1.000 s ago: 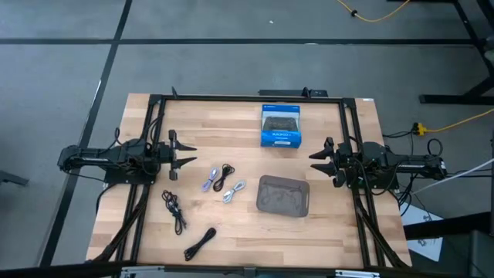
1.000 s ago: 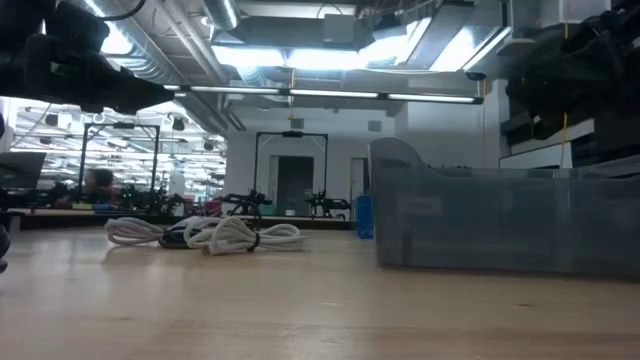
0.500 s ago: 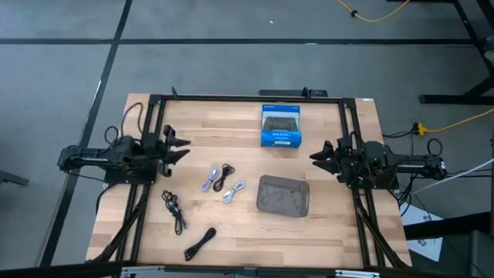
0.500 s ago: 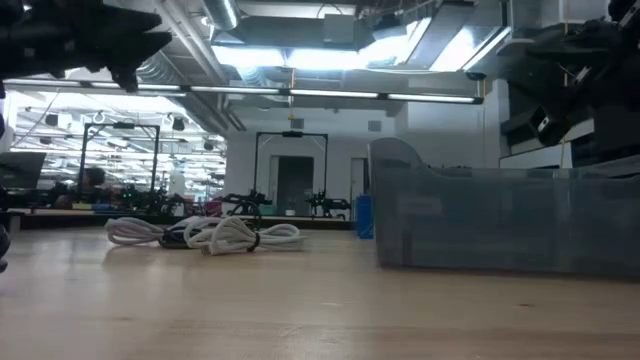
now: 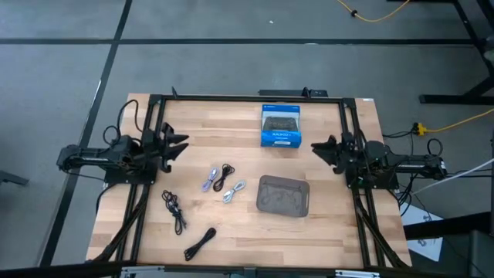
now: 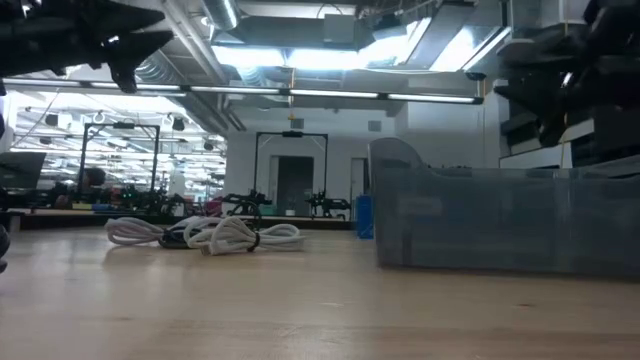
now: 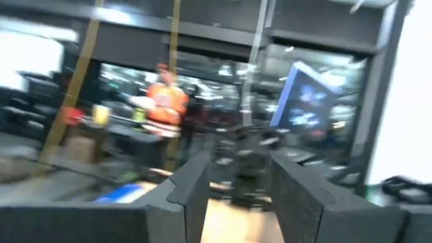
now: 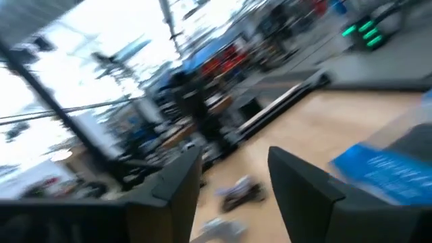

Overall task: Pick and place USB-C Cables
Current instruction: Put the purple charger cable into the black bin

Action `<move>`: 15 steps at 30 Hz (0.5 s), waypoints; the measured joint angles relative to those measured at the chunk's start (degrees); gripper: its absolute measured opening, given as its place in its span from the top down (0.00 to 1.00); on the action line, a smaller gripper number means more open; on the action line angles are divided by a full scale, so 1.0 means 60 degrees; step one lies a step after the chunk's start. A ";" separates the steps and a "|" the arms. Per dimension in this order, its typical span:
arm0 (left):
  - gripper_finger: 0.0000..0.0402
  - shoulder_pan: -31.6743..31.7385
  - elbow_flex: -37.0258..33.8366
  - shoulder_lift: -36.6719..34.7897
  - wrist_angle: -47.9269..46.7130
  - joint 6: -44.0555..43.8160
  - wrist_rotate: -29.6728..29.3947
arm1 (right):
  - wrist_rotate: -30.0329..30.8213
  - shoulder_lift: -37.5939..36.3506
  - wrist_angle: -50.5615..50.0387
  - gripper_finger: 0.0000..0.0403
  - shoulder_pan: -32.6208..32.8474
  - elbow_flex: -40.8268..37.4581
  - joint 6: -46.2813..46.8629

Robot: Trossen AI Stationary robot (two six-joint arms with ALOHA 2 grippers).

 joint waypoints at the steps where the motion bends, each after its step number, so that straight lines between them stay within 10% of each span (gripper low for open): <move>1: 0.66 -0.0001 0.0043 0.0085 0.0103 -0.0132 0.0311 | 0.0336 0.0001 0.0003 0.56 0.0000 -0.0003 -0.0159; 9: 0.66 -0.0005 0.1825 0.2771 0.0091 -0.0051 0.0747 | 0.2519 0.0000 0.0977 0.56 -0.0001 0.0000 -0.1133; 15: 0.66 0.0002 0.4245 0.5369 -0.2923 -0.0075 -0.0077 | 0.2760 0.0002 0.0993 0.56 -0.0004 0.0000 -0.1816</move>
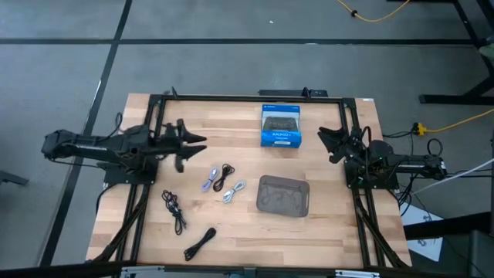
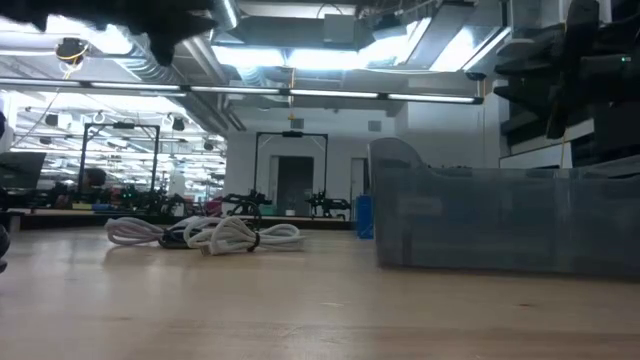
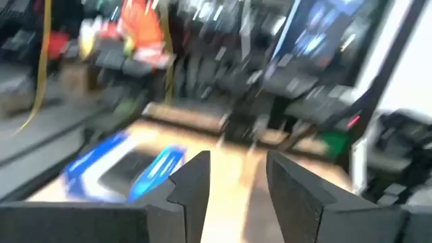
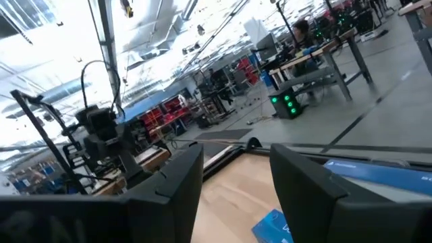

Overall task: Pick and place USB-C Cables
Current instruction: Put the purple charger cable into the black bin

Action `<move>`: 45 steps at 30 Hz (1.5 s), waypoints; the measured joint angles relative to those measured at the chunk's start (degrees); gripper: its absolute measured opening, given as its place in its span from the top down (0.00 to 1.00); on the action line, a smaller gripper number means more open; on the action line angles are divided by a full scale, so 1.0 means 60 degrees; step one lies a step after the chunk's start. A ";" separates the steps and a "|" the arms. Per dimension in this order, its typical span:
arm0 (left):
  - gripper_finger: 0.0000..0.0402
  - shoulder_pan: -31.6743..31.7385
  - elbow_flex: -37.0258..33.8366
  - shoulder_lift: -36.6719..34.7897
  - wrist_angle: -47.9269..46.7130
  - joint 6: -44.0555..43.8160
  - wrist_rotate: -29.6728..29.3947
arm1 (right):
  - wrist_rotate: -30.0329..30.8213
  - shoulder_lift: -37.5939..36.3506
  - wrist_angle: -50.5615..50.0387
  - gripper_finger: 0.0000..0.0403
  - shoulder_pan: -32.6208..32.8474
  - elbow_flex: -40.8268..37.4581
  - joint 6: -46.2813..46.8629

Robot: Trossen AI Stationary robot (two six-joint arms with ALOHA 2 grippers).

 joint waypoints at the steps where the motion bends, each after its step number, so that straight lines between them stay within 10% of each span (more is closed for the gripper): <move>1: 0.66 0.0000 0.0410 0.0345 -0.0619 -0.0107 -0.0221 | -0.0001 0.0001 -0.0004 0.56 0.0000 0.0000 -0.0094; 14: 0.66 0.0054 0.3040 0.3797 -0.5220 -0.3462 -0.0891 | 0.0141 0.0002 -0.0246 0.56 0.0000 0.0000 -0.0927; 45: 0.66 -0.0172 0.3298 0.8376 -0.6851 -0.7331 0.1787 | 0.1169 -0.0002 -0.0151 0.56 0.0000 0.0000 -0.1897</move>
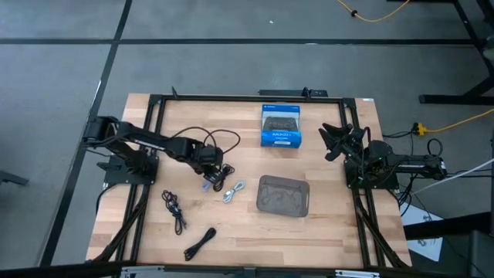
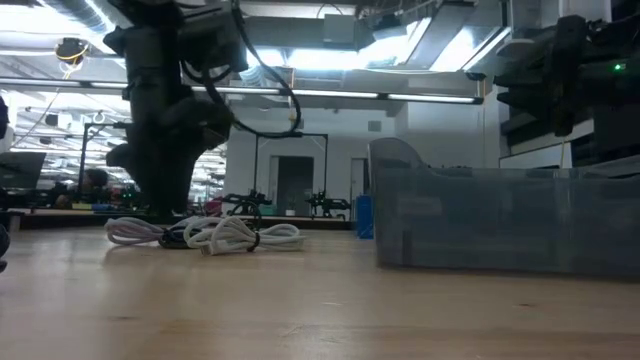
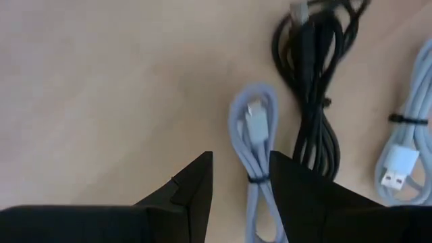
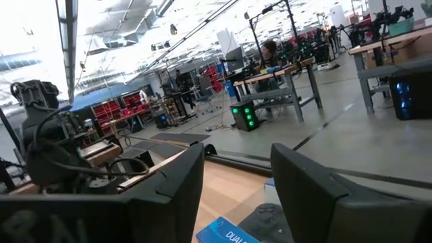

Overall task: Pick and place USB-C Cables
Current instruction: Put the purple charger cable into the black bin

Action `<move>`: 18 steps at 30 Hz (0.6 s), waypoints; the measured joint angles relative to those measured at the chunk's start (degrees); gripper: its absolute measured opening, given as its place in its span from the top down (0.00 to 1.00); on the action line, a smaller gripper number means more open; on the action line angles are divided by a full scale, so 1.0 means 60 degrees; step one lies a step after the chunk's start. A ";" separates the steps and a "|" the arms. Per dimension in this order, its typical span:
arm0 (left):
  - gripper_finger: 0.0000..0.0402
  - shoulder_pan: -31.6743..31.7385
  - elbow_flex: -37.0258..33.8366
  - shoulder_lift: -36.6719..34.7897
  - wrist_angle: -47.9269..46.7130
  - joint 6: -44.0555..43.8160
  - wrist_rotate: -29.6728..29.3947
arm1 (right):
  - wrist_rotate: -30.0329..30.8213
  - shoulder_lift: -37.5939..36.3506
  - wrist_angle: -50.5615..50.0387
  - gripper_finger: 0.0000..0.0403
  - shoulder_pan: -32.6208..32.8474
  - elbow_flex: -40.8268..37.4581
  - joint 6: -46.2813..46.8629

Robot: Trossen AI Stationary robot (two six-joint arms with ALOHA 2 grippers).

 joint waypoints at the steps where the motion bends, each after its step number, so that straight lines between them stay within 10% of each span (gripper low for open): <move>1: 0.66 -0.0073 0.0000 0.0043 0.0003 -0.0108 0.0079 | -0.0003 0.0000 -0.0003 0.56 0.0000 0.0000 -0.0047; 18: 0.66 -0.1456 -0.0004 0.0871 0.0032 -0.1434 0.0288 | -0.0025 0.0000 -0.0066 0.56 0.0000 0.0000 -0.0321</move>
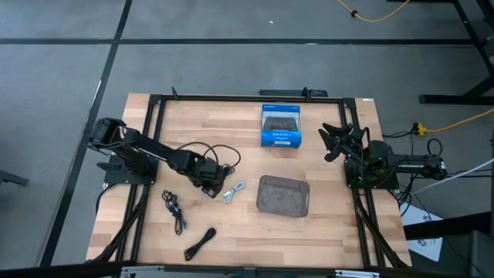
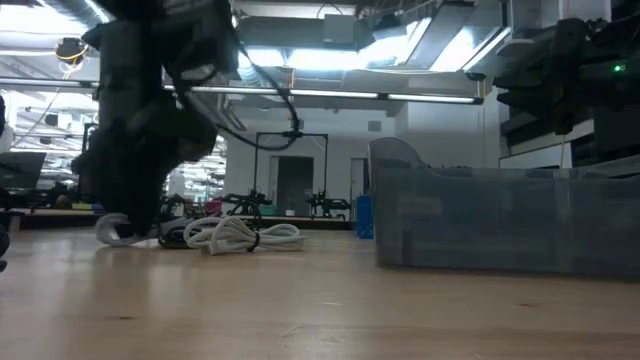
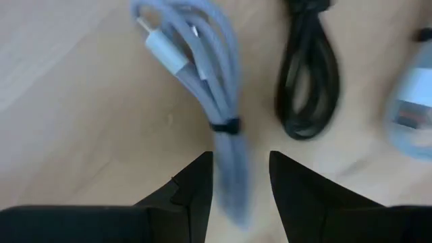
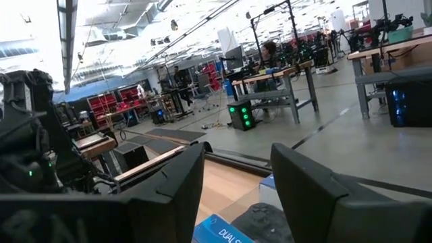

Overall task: Pick and place USB-C Cables
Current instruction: Put the purple charger cable into the black bin

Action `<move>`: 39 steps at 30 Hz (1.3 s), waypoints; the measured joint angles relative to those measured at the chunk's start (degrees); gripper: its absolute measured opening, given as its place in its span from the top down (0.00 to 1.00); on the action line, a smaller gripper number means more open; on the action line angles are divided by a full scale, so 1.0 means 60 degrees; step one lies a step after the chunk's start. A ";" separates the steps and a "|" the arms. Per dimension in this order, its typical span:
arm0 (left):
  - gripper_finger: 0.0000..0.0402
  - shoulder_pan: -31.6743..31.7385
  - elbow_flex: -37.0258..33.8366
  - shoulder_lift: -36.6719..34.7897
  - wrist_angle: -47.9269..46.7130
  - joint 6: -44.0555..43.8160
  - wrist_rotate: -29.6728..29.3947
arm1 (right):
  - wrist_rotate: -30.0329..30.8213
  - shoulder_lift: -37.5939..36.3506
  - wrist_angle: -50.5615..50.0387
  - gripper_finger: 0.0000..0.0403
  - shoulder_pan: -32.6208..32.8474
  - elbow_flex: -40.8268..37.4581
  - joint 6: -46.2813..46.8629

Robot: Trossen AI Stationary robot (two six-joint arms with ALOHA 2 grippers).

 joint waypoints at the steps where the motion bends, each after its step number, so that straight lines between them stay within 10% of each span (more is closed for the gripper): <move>1: 0.66 0.0003 0.0018 0.0134 -0.0001 0.0015 0.0003 | 0.0000 0.0004 -0.0002 0.56 0.0000 0.0000 0.0009; 12: 0.87 0.0057 0.0416 0.0347 -0.0791 0.0713 -0.0350 | 0.0001 0.0011 0.0018 0.56 0.0000 0.0000 0.0033; 19: 0.98 0.0199 0.2231 -0.0262 -0.2420 0.2144 -0.2657 | 0.0009 0.0012 -0.0002 0.56 0.0000 0.0000 0.0029; 25: 0.98 0.0703 0.3555 -0.0175 0.0492 0.5522 -0.4001 | 0.0015 0.0015 0.0082 0.56 0.0000 0.0000 0.0024; 32: 0.98 0.1268 0.3655 0.1146 0.5745 0.8513 -0.1204 | 0.0022 0.0015 0.0129 0.56 0.0000 0.0000 -0.0004; 39: 0.98 0.0949 0.5043 0.2919 0.5511 1.1365 0.0893 | 0.0022 0.0015 0.0135 0.56 -0.0004 0.0000 -0.0007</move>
